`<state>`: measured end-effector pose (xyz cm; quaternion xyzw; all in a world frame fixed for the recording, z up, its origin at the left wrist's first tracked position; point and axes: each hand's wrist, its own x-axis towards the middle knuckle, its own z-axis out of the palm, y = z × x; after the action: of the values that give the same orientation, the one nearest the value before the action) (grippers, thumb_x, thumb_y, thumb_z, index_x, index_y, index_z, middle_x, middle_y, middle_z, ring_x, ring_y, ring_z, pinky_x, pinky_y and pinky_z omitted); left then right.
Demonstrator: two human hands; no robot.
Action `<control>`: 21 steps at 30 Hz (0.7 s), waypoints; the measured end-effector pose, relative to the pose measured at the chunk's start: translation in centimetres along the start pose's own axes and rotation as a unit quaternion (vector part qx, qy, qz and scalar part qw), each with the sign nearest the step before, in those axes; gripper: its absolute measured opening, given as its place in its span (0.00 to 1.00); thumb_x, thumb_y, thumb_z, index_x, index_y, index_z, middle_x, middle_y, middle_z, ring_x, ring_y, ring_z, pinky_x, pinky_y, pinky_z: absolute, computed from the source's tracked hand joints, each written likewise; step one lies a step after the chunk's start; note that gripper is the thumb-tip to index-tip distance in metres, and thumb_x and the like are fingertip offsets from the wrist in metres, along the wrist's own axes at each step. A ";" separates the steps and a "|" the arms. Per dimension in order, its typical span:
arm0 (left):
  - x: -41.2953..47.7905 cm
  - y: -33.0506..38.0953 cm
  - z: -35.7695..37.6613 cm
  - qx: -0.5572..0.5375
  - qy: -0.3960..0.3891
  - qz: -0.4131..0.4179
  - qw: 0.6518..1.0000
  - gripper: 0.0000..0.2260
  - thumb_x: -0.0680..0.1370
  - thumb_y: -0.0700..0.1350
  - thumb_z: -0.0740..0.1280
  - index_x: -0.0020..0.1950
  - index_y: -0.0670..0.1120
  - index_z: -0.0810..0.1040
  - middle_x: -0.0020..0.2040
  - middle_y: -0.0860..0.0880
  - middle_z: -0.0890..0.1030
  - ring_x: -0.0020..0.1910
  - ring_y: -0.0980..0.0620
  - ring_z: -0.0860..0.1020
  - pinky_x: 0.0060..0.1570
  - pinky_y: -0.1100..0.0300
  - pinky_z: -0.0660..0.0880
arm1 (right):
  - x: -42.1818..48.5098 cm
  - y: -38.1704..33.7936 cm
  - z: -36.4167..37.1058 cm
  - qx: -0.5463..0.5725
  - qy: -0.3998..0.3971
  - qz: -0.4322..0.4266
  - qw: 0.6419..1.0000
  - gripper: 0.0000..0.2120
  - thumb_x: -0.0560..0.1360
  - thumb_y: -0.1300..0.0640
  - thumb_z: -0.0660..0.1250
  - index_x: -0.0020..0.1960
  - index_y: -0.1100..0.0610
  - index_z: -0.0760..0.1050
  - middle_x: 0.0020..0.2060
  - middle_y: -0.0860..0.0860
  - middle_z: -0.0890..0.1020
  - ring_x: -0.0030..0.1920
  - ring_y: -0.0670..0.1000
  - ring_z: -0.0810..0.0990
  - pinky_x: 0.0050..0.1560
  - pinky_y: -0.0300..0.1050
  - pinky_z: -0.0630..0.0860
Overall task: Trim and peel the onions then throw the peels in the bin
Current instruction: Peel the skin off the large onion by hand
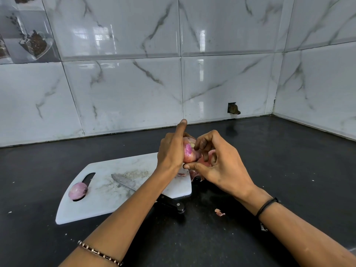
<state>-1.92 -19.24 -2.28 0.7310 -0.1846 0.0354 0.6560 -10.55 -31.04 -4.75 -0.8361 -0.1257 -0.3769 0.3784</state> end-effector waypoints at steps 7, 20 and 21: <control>-0.3 -0.3 0.1 0.036 0.019 -0.004 0.999 0.30 0.74 0.71 0.53 0.28 0.53 0.82 0.33 0.49 0.84 0.42 0.44 0.84 0.57 0.41 0.77 | -0.1 -0.1 0.0 -0.030 -0.025 -0.014 0.999 0.23 0.67 0.52 0.82 0.52 0.49 0.70 0.44 0.42 0.79 0.41 0.47 0.79 0.41 0.48 0.78; 0.1 -0.4 0.0 0.009 0.024 -0.014 1.000 0.29 0.76 0.70 0.55 0.29 0.54 0.83 0.36 0.46 0.86 0.43 0.43 0.84 0.59 0.41 0.77 | -0.1 -0.3 0.1 -0.013 -0.009 -0.001 1.000 0.25 0.67 0.52 0.83 0.54 0.51 0.70 0.47 0.43 0.78 0.42 0.46 0.79 0.43 0.42 0.78; 0.1 -0.4 0.0 0.011 0.022 -0.011 1.000 0.30 0.78 0.68 0.55 0.28 0.54 0.83 0.36 0.46 0.85 0.43 0.43 0.84 0.59 0.41 0.77 | -0.1 -0.3 0.1 -0.011 -0.012 -0.005 1.000 0.25 0.67 0.53 0.83 0.54 0.52 0.70 0.48 0.43 0.78 0.43 0.46 0.79 0.44 0.40 0.77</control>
<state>-1.70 -19.23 -2.66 0.7389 -0.1613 0.0462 0.6526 -10.74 -30.76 -4.74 -0.8441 -0.1299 -0.3699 0.3658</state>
